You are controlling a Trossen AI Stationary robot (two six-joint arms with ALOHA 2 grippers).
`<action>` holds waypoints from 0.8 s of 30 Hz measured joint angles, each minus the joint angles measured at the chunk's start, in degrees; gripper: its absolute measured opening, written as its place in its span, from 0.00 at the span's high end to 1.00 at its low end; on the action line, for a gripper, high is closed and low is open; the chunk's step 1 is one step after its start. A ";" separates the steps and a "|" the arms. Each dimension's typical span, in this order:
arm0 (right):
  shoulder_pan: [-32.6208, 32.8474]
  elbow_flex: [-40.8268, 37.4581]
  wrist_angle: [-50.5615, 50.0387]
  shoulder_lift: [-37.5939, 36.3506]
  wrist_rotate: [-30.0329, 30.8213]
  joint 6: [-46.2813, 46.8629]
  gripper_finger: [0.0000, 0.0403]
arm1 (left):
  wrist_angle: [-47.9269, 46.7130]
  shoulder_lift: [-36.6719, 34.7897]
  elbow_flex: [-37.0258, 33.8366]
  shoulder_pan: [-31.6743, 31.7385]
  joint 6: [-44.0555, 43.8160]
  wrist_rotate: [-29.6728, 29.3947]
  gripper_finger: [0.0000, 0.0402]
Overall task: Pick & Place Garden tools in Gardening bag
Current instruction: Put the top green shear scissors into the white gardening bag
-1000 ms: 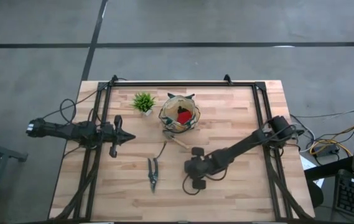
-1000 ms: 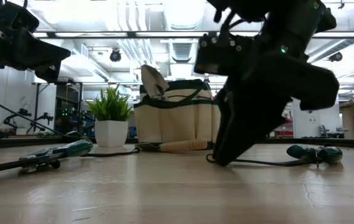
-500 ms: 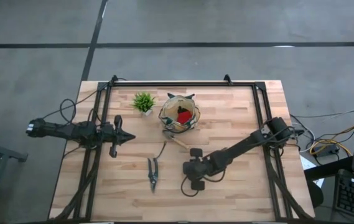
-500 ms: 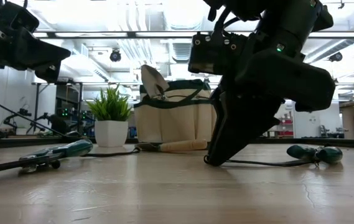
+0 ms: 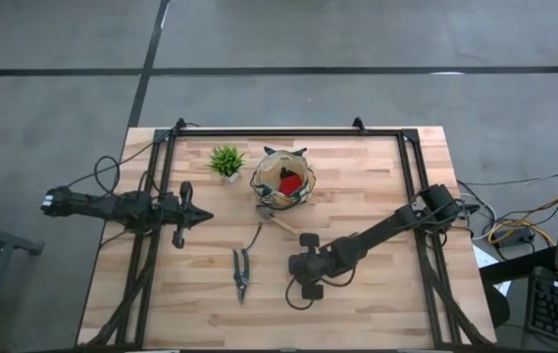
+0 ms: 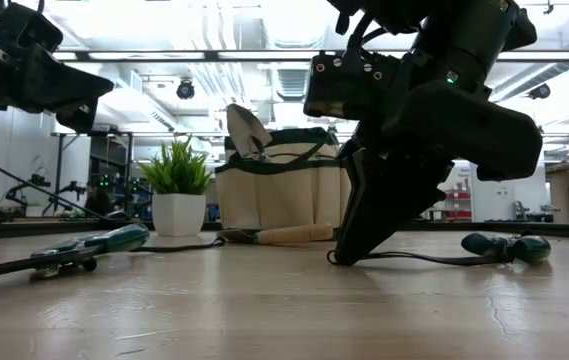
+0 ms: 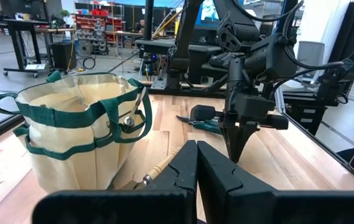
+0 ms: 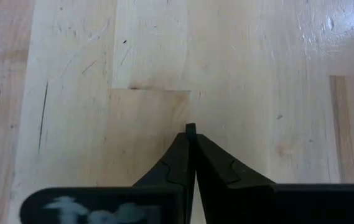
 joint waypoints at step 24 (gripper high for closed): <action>0.11 -1.89 -5.56 -11.66 8.79 -1.69 0.98 | -0.35 -0.02 0.00 -0.01 0.00 0.02 0.98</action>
